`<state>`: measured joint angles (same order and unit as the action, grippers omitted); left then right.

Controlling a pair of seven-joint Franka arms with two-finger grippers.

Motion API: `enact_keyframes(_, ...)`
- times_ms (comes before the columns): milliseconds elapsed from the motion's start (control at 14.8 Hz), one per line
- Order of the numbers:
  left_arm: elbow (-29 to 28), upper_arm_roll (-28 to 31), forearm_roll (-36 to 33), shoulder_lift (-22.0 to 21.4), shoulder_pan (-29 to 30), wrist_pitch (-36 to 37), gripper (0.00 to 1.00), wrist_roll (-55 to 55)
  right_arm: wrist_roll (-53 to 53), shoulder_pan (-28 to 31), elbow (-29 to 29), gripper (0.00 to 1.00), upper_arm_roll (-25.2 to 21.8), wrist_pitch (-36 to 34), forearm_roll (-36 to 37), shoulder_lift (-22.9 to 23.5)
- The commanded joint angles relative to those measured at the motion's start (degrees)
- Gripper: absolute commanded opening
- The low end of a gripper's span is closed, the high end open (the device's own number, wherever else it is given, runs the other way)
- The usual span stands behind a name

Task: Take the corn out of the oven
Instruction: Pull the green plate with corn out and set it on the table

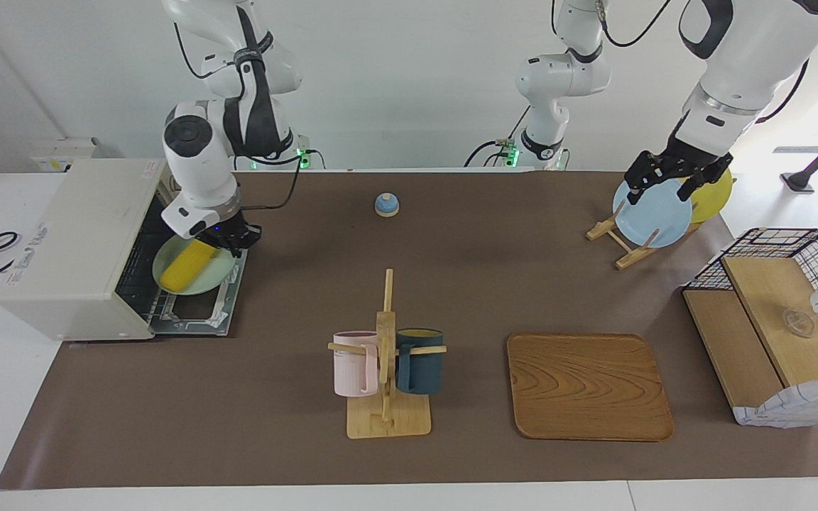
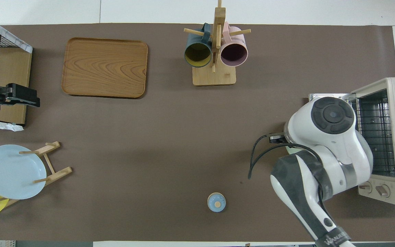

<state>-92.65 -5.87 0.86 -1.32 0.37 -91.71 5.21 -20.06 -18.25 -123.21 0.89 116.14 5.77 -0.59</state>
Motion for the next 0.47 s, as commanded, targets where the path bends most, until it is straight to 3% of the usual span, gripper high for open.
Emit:
enact_keyframes(0,-2.0,0.0,0.6,-1.2,0.1,-0.9,1.00,-1.6,-4.3,-4.5,6.1,0.00,-0.3,-1.1,-2.1,5.9)
enact_keyframes(202,-5.1,-0.3,0.8,-2.5,0.2,-3.0,1.00,-2.0,-11.2,-10.5,13.2,0.00,-0.2,-2.1,-2.3,12.2)
enact_keyframes(404,-8.0,-0.2,0.9,-4.0,0.3,-4.7,1.00,-2.8,-21.7,-17.0,25.2,0.00,-0.2,-1.9,-2.3,23.6)
